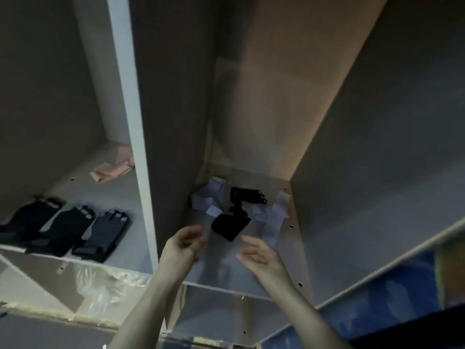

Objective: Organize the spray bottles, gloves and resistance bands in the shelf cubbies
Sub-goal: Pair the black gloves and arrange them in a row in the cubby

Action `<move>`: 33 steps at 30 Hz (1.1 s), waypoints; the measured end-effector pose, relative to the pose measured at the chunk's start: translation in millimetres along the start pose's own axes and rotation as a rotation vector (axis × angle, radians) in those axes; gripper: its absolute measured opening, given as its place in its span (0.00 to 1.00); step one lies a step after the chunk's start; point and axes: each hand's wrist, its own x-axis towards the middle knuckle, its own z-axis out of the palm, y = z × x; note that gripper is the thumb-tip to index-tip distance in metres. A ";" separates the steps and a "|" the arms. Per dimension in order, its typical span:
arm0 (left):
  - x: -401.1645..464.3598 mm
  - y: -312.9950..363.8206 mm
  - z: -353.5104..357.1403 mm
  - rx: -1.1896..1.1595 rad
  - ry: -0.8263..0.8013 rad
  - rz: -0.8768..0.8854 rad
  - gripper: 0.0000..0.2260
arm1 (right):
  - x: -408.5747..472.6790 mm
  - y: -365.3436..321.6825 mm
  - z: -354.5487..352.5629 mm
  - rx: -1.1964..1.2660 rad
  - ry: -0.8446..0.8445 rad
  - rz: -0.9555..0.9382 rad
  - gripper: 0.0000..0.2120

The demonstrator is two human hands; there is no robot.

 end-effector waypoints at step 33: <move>86.6 -60.2 64.2 -0.716 -0.298 -0.664 0.24 | 82.2 61.2 -1.7 -0.628 -0.015 -0.617 0.09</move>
